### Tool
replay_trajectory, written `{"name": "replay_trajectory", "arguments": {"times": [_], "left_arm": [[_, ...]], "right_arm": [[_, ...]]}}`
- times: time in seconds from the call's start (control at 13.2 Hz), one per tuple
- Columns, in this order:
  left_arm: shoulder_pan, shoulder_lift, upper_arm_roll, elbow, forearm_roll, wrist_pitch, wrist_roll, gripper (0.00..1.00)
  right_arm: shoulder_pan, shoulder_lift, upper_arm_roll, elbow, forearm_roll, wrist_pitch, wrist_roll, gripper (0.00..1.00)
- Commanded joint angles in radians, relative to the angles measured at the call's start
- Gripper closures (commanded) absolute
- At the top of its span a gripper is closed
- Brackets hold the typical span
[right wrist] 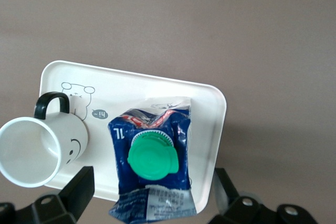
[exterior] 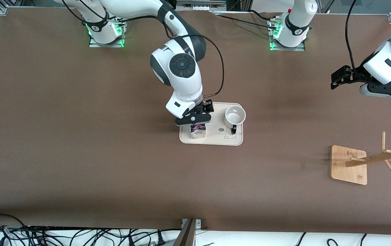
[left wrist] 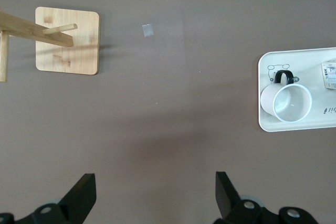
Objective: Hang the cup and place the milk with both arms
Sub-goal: 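Lower the right gripper and grasp the blue milk carton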
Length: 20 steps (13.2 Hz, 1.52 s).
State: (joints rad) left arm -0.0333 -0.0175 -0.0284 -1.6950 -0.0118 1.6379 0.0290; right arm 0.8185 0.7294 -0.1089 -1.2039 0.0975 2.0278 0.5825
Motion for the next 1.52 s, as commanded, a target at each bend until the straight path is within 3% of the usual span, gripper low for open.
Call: {"name": "replay_trajectory", "arguments": {"times": [0.0, 0.15, 0.53, 0.84, 1.06, 1.44], "left_arm": [[-0.004, 0.013, -0.001, 0.031, 0.019, -0.023, 0.012, 0.00], [-0.004, 0.013, -0.001, 0.032, 0.019, -0.023, 0.012, 0.00], [-0.004, 0.013, -0.001, 0.031, 0.019, -0.023, 0.012, 0.00], [-0.004, 0.013, -0.001, 0.032, 0.019, -0.023, 0.012, 0.00], [-0.004, 0.013, -0.001, 0.031, 0.019, -0.023, 0.012, 0.00], [-0.004, 0.013, -0.001, 0.031, 0.019, -0.024, 0.012, 0.00]], "right_arm": [[0.014, 0.019, -0.008, 0.034, -0.030, -0.006, 0.008, 0.00], [0.025, 0.034, -0.008, 0.026, -0.087, -0.006, 0.014, 0.00], [0.030, 0.044, -0.008, 0.006, -0.097, 0.019, 0.011, 0.01], [0.030, 0.041, -0.008, 0.007, -0.096, 0.017, 0.014, 0.52], [0.031, 0.033, -0.008, 0.010, -0.094, 0.012, 0.008, 0.60], [0.002, -0.027, -0.020, 0.015, -0.085, -0.066, -0.013, 0.61]]}}
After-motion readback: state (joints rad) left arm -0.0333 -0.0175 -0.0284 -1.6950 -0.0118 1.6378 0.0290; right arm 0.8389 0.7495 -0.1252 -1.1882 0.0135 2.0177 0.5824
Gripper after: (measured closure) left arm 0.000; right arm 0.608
